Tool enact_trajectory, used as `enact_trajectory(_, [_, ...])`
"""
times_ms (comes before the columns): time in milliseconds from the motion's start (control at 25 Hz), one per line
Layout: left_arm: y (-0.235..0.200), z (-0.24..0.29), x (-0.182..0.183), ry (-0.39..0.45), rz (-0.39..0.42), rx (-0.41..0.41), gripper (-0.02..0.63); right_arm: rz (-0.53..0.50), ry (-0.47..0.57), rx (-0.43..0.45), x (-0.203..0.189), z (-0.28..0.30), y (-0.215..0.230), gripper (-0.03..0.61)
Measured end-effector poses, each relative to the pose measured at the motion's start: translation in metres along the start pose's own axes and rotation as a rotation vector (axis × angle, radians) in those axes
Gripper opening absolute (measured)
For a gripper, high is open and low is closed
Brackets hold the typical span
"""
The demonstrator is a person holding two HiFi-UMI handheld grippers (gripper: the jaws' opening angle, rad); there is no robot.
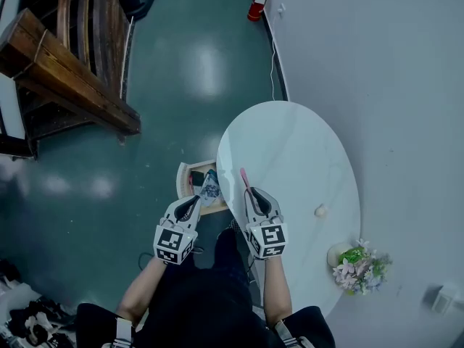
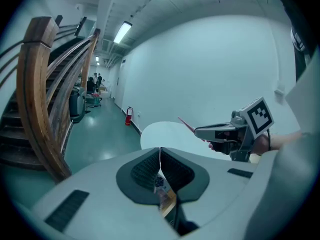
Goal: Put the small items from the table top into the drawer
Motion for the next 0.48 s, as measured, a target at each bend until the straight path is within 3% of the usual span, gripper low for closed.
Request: enact_trajectory(480, [-0.036, -0.026, -0.026, -0.019, -0.042, 0.042, 0.020, -0.020, -0.033, 0.126, -0.021, 0.030, -0.087, 0.063])
Point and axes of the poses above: the fingertips, and each gripper's own axes: z forward along the fingers, y to its right, x out of its top, the point moved 2 cm from there along -z, backward along the fingers, and after that the axes turned 1 degree about -x, right-handed, at the moved point
